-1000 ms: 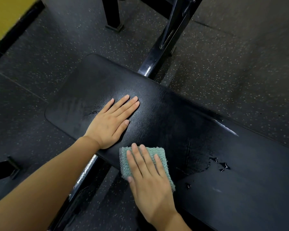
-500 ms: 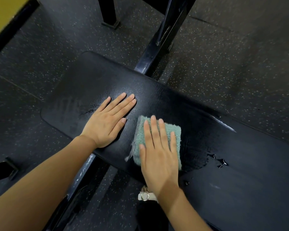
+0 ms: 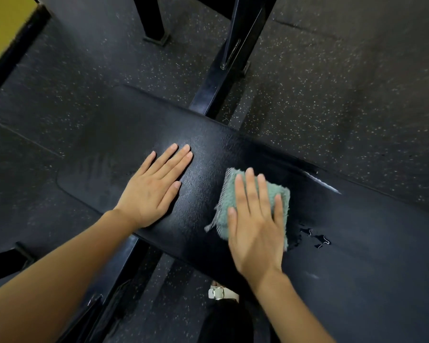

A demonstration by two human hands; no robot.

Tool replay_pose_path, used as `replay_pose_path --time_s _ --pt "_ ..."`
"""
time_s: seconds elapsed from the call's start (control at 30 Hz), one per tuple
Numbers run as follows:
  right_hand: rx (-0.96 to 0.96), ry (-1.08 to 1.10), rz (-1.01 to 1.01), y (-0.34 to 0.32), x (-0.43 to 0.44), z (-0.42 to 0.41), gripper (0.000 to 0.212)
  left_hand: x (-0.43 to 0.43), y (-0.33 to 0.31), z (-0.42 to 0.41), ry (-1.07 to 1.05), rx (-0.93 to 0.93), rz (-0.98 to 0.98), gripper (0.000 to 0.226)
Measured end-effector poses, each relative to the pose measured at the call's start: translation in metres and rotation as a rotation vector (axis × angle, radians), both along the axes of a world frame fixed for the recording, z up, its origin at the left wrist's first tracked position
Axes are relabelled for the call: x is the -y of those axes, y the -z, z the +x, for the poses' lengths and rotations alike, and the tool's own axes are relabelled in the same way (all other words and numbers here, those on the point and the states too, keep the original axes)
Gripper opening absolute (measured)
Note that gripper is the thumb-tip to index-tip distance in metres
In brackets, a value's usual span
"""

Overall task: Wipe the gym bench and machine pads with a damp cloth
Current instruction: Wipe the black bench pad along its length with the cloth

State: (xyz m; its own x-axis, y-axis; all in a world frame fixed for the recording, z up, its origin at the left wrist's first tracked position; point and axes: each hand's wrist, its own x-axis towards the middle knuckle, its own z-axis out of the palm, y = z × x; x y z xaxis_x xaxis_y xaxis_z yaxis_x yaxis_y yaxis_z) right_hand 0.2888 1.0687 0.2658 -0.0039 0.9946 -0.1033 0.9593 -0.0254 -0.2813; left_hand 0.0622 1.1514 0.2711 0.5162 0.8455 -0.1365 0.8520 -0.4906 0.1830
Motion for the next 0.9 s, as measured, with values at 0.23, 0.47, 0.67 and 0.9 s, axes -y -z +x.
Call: replay_pose_path --time_s 0.23,0.47,0.67,0.9 --pt "0.017 0.087 0.023 0.003 -0.045 0.022 0.058 0.012 0.001 0.019 -0.099 0.015 -0.012 0.057" --pt "0.021 0.017 -0.026 -0.004 0.035 0.026 0.060 0.009 0.002 0.027 -0.059 0.004 -0.006 0.057" --pt "-0.028 -0.028 -0.047 -0.008 0.082 0.029 0.056 0.007 0.002 0.041 -0.061 0.015 0.009 0.057" --pt "-0.004 0.056 -0.024 -0.003 0.016 0.042 0.058 0.003 0.002 0.058 0.008 0.011 0.013 0.057"
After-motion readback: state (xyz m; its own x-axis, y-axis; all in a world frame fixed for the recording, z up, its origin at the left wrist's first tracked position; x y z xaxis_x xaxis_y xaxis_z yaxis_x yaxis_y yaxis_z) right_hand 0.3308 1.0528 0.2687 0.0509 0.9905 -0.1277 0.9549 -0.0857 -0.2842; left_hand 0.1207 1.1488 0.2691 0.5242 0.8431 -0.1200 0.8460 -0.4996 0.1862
